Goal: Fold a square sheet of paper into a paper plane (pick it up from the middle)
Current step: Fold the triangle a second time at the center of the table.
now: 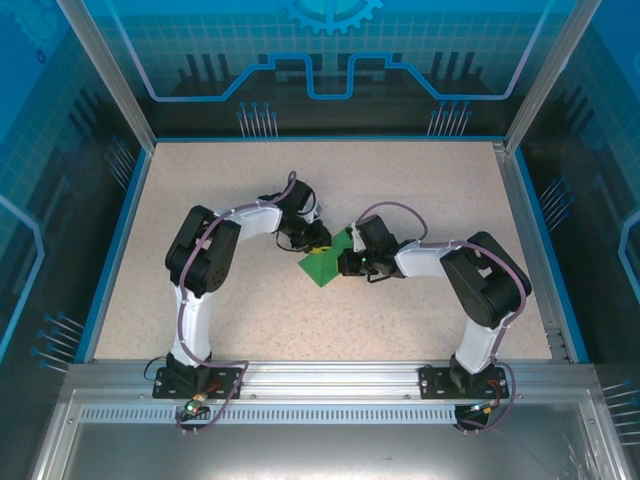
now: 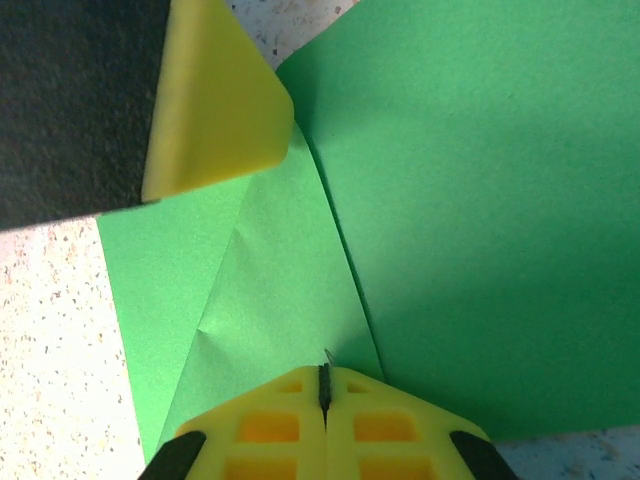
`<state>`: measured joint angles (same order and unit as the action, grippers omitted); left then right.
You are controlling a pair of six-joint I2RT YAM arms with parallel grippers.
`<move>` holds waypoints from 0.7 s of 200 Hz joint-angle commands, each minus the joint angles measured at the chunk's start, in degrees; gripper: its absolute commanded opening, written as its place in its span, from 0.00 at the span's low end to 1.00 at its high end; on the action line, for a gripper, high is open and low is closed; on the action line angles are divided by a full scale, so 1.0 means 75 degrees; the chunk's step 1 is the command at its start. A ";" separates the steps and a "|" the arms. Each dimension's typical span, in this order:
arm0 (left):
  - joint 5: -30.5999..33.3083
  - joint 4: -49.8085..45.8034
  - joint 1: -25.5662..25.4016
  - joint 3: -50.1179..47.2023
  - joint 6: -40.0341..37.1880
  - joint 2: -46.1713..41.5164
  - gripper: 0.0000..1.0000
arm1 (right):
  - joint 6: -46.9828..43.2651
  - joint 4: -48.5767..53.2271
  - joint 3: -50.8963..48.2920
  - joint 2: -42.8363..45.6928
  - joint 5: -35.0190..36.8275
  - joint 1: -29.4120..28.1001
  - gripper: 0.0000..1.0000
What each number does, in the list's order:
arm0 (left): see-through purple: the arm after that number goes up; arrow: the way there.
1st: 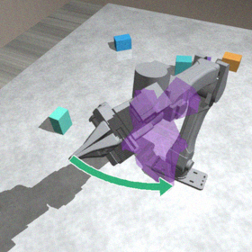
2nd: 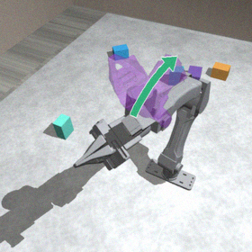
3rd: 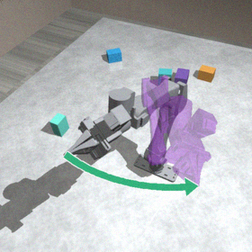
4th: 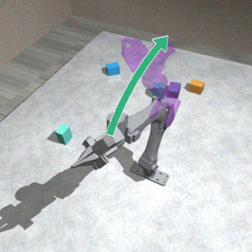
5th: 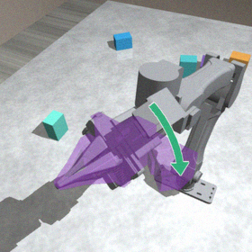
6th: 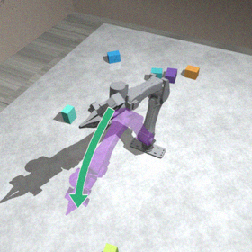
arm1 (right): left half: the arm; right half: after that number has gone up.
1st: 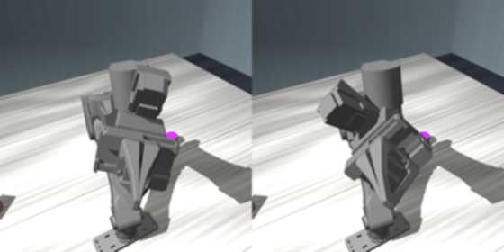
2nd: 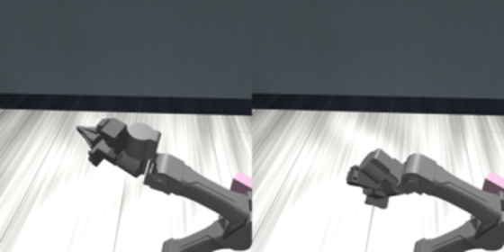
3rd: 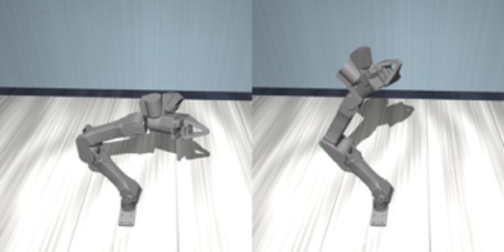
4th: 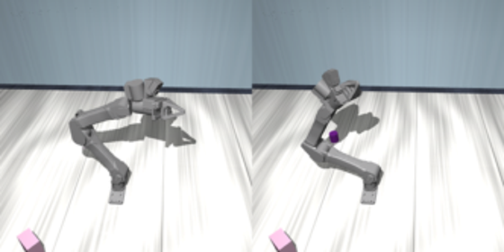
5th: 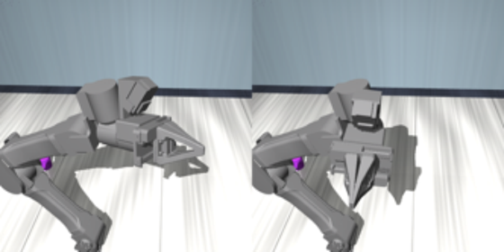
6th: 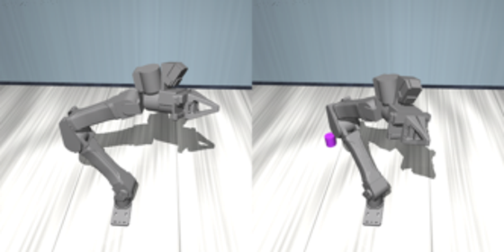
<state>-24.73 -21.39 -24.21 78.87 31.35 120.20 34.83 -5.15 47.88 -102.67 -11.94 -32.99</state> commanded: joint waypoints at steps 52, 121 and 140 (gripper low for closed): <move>0.0658 0.0177 0.0276 0.0613 0.0237 0.0334 0.22 | -0.0219 0.1163 -0.0440 -0.0133 0.0528 0.0061 0.00; 0.0328 0.0027 0.0105 -0.0523 0.0152 -0.1380 0.16 | -0.0504 0.1191 -0.0472 0.0154 0.0246 0.0074 0.00; 0.0069 -0.0123 -0.0155 -0.0887 0.0051 -0.1627 0.13 | -0.0585 0.1143 -0.0557 0.0260 0.0248 0.0119 0.00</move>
<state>-20.47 -20.71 -23.00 75.59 32.88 111.77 32.82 -4.32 46.41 -100.88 -11.38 -32.95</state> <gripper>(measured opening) 0.145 0.042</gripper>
